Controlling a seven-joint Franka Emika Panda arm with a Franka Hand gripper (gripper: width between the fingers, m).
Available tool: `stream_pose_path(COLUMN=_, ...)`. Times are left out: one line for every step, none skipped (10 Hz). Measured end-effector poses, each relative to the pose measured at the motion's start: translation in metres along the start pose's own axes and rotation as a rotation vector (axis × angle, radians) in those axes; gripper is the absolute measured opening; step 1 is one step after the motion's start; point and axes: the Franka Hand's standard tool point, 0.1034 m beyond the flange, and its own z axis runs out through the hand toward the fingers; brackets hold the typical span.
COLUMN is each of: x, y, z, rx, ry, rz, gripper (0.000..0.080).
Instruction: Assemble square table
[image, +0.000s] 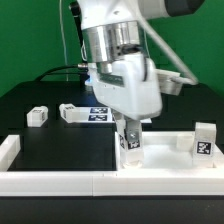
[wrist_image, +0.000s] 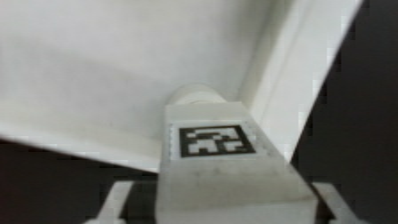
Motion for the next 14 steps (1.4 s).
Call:
stream_pose_path(x=-0.001, y=0.0, z=0.0, rx=0.0, ry=-0.005, rz=0.074, gripper=0.0291)
stream_pose_path(x=-0.002, y=0.0, z=0.0, rx=-0.003, ry=-0.005, rz=0.116, gripper=0.0291)
stream_pose_path(x=-0.002, y=0.001, z=0.001, rx=-0.003, ry=-0.005, rz=0.107, gripper=0.0325)
stream_pose_path(x=-0.003, y=0.001, z=0.001, rx=-0.004, ry=-0.005, rz=0.099, gripper=0.0461)
stream_pose_path(x=-0.006, y=0.001, z=0.002, rx=-0.019, ry=0.014, rz=-0.046, gripper=0.0461)
stream_pose_path(x=-0.014, y=0.0, z=0.003, rx=-0.044, ry=0.039, rz=-0.245, gripper=0.0611)
stream_pose_path(x=-0.021, y=0.0, z=0.003, rx=-0.061, ry=0.043, rz=-0.378, gripper=0.0638)
stream_pose_path(x=-0.02, y=0.0, z=0.003, rx=-0.059, ry=0.041, rz=-0.416, gripper=0.0638)
stream_pose_path(x=-0.018, y=0.0, z=0.003, rx=-0.062, ry=0.039, rz=-0.51, gripper=0.0647)
stream_pose_path(x=-0.017, y=0.0, z=0.003, rx=-0.073, ry=0.042, rz=-0.644, gripper=0.0647)
stream_pose_path(x=-0.014, y=0.0, z=0.001, rx=-0.094, ry=0.051, rz=-0.825, gripper=0.0649)
stream_pose_path(x=-0.009, y=0.001, z=0.0, rx=-0.102, ry=0.045, rz=-1.013, gripper=0.0649)
stream_pose_path(x=-0.009, y=0.001, z=0.001, rx=-0.1, ry=0.045, rz=-0.978, gripper=0.0649)
stream_pose_path(x=-0.01, y=0.001, z=0.001, rx=-0.1, ry=0.046, rz=-0.952, gripper=0.0524)
